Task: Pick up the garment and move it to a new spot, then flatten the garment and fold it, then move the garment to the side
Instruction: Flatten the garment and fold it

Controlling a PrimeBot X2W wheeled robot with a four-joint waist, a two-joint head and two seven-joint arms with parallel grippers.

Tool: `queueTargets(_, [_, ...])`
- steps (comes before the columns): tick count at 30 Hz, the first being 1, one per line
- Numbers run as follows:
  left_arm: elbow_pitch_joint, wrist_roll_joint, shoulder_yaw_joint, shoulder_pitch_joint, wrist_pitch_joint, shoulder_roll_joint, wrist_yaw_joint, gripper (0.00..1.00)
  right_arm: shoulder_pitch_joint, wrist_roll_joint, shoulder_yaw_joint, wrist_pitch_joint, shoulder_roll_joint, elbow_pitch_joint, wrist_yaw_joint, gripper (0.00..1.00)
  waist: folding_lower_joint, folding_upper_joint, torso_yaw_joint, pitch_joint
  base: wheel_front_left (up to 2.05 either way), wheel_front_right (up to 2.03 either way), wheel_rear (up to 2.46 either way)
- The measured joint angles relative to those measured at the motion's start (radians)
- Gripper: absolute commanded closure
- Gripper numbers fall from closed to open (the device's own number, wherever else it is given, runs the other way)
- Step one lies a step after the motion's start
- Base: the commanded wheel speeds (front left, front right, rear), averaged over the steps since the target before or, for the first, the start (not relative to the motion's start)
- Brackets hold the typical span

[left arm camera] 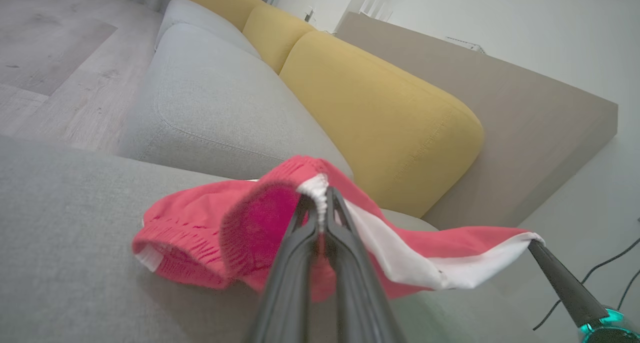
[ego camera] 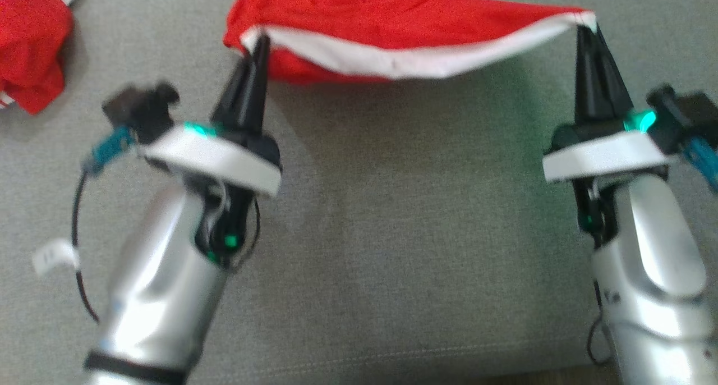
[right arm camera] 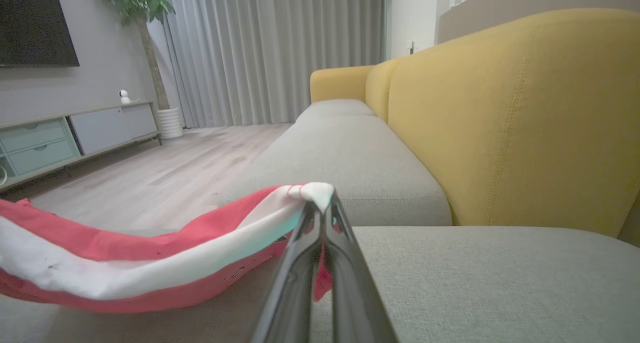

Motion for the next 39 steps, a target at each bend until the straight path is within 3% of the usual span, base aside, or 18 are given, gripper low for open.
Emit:
queueTargets(8, [-0.192,0.02,0.006,0.276,-0.001,0.007,0.0,1.0,0.244,0.0,-0.059,-0.001,0.004,-0.202,0.0,1.0,-0.0001,0.0,0.011,-0.087,0.0,0.0,0.0])
queueTargets(16, [-0.327,0.025,0.026,0.513,-0.001,0.032,0.0,1.0,0.551,-0.046,-0.05,-0.004,0.014,-0.403,0.0,1.0,-0.0003,0.0,0.013,-0.195,0.0,0.0,0.0])
queueTargets(24, [-0.441,0.017,-0.011,0.692,0.017,0.038,0.013,1.0,0.732,-0.086,-0.056,0.089,0.018,-0.614,0.0,1.0,-0.0002,0.0,0.013,-0.25,0.0,0.0,0.0])
queueTargets(32, [-0.395,-0.052,-0.016,0.72,0.033,0.002,0.029,1.0,0.712,-0.102,-0.093,0.112,0.019,-0.556,0.0,1.0,0.0001,0.0,0.053,-0.22,0.0,0.0,0.0])
queueTargets(36, [-0.308,-0.083,-0.028,0.682,0.041,-0.028,0.037,1.0,0.596,-0.121,-0.082,0.134,0.013,-0.457,0.0,1.0,0.0002,0.0,0.082,-0.193,0.0,0.0,0.0])
queueTargets(39, [-0.242,-0.11,-0.024,0.606,0.04,-0.048,0.052,1.0,0.464,-0.127,-0.051,0.142,-0.028,-0.367,0.0,1.0,0.0002,0.0,0.107,-0.17,0.0,0.0,0.0])
